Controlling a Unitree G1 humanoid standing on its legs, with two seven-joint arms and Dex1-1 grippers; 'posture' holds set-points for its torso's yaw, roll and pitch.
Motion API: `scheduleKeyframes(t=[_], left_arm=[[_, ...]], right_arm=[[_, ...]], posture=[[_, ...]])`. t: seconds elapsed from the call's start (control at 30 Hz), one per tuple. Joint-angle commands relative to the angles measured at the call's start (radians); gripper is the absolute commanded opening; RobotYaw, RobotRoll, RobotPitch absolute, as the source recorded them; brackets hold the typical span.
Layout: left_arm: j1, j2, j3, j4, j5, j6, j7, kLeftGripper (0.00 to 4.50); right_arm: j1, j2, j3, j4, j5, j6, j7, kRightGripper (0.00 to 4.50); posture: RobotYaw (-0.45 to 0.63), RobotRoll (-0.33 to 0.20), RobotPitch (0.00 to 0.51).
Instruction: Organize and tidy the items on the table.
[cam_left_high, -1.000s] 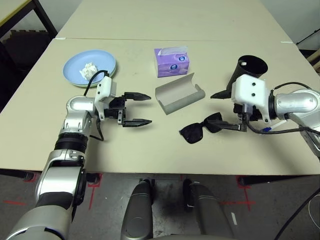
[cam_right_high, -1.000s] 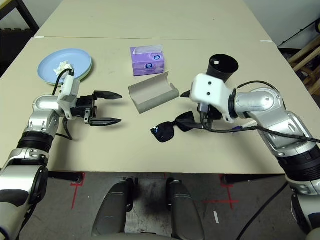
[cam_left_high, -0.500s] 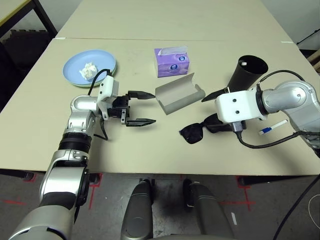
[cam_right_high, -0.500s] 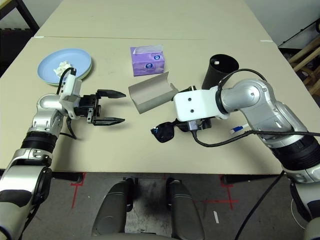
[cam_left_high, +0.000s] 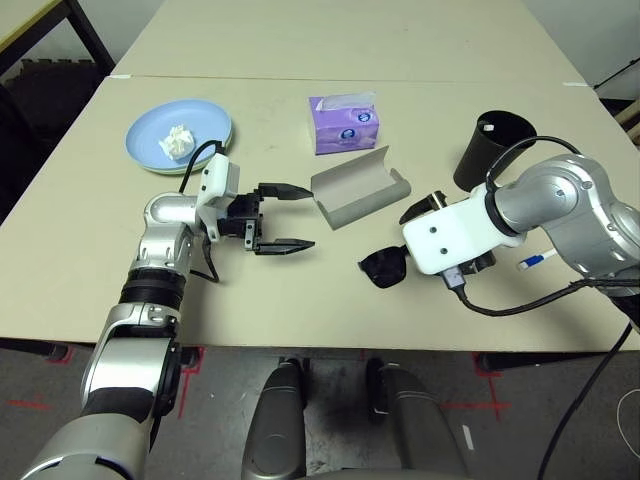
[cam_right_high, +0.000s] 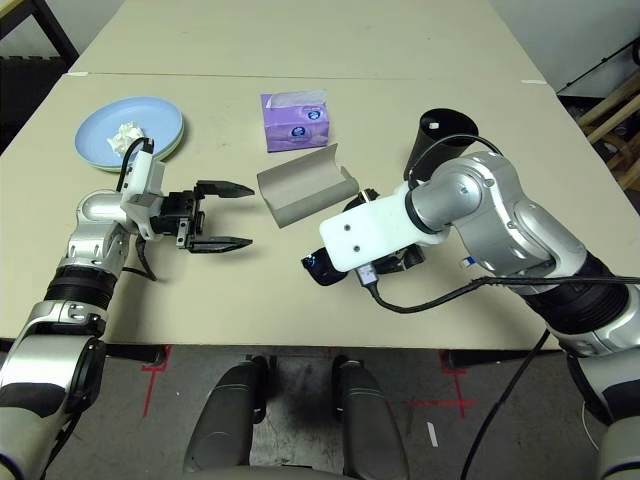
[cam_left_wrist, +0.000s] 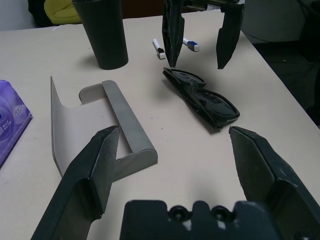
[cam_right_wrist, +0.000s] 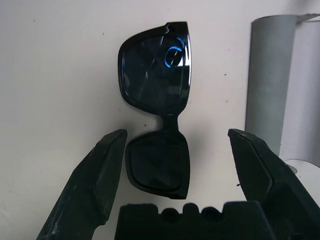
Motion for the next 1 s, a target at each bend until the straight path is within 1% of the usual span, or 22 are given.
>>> scheduleKeyframes(t=[0.03,0.47,0.6,1.0], left_arm=[[0.013,0.0,-0.017,-0.017,0.001,-0.001,-0.004,4.45],[0.01,0.002,-0.021,-0.021,0.001,-0.003,0.006,4.45],[0.012,0.001,-0.024,-0.026,0.0,0.001,0.007,4.45],[0.016,0.0,-0.032,-0.046,-0.009,0.016,0.0,4.45]], right_arm=[[-0.028,0.011,0.031,0.016,-0.043,-0.001,0.021,4.5],[-0.058,0.106,0.081,0.058,-0.101,0.053,0.075,4.5],[-0.054,0.109,0.083,0.061,-0.116,0.054,0.074,4.5],[-0.031,0.088,0.085,0.097,-0.15,-0.044,0.072,4.5]], posture=[[0.16,0.0,0.219],[0.17,0.0,0.216],[0.17,0.0,0.217],[0.17,0.0,0.219]])
